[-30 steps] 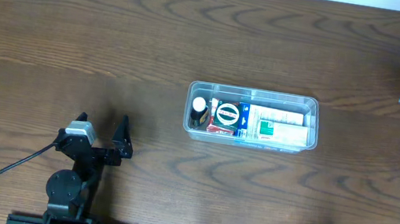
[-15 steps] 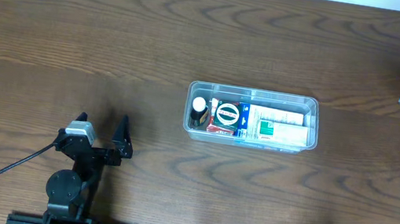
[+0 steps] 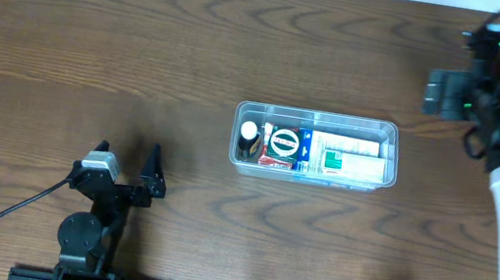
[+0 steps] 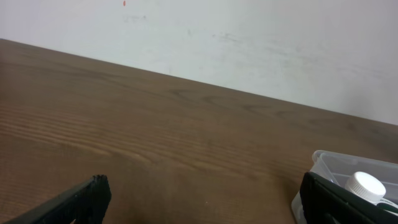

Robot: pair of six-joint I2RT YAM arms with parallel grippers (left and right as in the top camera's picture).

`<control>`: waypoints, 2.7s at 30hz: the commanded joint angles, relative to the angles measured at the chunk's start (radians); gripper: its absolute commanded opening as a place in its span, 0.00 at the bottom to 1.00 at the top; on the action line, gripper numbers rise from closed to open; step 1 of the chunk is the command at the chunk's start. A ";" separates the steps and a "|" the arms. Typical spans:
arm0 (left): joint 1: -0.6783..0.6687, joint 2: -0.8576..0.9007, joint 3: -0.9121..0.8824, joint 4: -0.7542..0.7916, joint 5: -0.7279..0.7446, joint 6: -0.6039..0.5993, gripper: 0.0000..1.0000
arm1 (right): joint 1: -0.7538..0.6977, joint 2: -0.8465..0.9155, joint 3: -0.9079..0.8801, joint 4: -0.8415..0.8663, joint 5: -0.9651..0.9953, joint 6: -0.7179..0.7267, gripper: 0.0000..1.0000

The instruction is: Pack container

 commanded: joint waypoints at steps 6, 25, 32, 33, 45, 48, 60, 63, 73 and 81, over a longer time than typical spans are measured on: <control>0.005 -0.004 -0.014 -0.039 0.000 0.014 0.98 | 0.245 -0.161 -0.006 -0.002 -0.001 0.011 0.99; 0.005 -0.004 -0.014 -0.039 0.000 0.014 0.98 | 0.106 -0.755 -0.603 0.598 -0.173 0.011 0.99; 0.005 -0.004 -0.014 -0.039 0.000 0.014 0.98 | 0.026 -0.999 -1.011 0.906 -0.237 0.048 0.99; 0.005 -0.005 -0.014 -0.039 0.000 0.014 0.98 | 0.021 -1.027 -1.054 0.935 -0.237 0.052 0.99; 0.005 -0.004 -0.014 -0.039 0.000 0.014 0.98 | -0.034 -1.298 -1.437 1.075 -0.248 0.090 0.99; 0.005 -0.004 -0.014 -0.039 0.000 0.014 0.98 | -0.046 -1.330 -1.471 1.075 -0.263 0.090 0.99; 0.005 -0.004 -0.014 -0.039 0.000 0.014 0.98 | -0.047 -1.403 -1.476 0.845 -0.232 0.089 0.99; 0.005 -0.004 -0.014 -0.039 0.000 0.014 0.98 | -0.047 -1.421 -1.476 0.789 -0.220 0.090 0.99; 0.005 -0.004 -0.014 -0.039 0.000 0.014 0.98 | -0.047 -1.421 -1.476 0.788 -0.207 0.090 0.99; 0.005 -0.005 -0.014 -0.039 0.000 0.014 0.98 | -0.047 -1.421 -1.476 0.784 -0.160 0.090 0.99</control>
